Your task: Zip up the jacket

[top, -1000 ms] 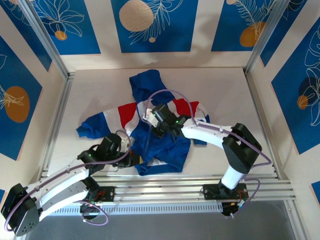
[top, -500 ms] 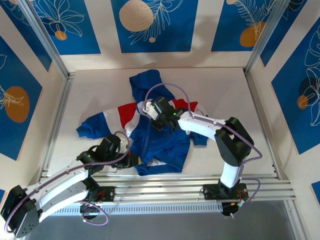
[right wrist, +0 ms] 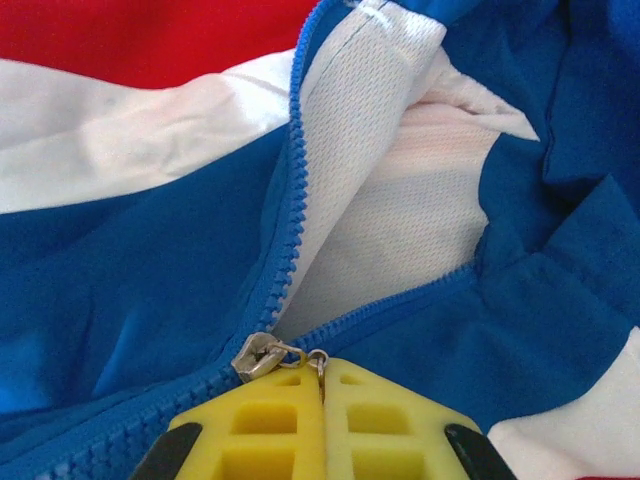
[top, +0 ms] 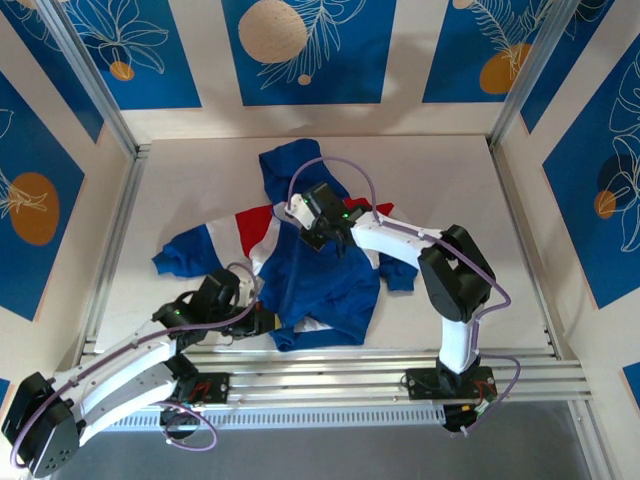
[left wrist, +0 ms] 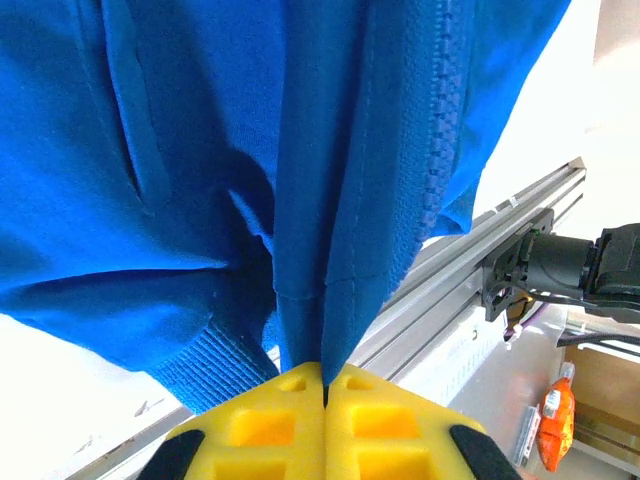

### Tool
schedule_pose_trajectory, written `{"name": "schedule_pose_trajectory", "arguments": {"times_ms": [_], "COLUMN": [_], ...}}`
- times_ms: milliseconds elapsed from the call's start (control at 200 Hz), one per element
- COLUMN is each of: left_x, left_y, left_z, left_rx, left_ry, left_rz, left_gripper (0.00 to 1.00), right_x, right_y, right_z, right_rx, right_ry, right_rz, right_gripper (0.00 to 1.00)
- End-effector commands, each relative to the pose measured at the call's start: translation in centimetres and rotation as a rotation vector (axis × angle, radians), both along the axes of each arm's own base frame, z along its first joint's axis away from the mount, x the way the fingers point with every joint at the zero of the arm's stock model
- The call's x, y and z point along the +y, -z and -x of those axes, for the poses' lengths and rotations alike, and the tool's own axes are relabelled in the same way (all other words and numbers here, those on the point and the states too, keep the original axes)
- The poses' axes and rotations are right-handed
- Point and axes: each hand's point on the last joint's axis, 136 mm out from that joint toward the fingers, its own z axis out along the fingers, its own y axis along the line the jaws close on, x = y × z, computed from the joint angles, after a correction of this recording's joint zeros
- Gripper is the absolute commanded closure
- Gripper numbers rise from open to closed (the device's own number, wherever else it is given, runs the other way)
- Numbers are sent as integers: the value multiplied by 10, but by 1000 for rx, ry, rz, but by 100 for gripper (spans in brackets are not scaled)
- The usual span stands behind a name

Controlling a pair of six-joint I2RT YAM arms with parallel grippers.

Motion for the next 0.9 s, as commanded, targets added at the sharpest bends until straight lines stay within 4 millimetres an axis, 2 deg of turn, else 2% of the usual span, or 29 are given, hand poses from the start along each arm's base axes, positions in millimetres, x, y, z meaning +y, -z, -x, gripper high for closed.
{"name": "schedule_pose_trajectory", "arguments": {"times_ms": [0,560,895], "left_x": [8,11,12], "left_y": [14,18,18], "left_z": [19,18,17], "left_rx": [98,102,108], "left_ry": [24,-3,-11], "left_rz": [-22,-30,-33], "left_gripper": [100,100,100], "right_x": [-3,-17,-17], "right_y": [-18,-18,-14], "right_z": [-30,-63,-86], "right_rx": [-70,-71,-61], "right_ry": [37,58,69], "right_rz": [-21,-22,-27], "right_gripper": [100,100,100]}}
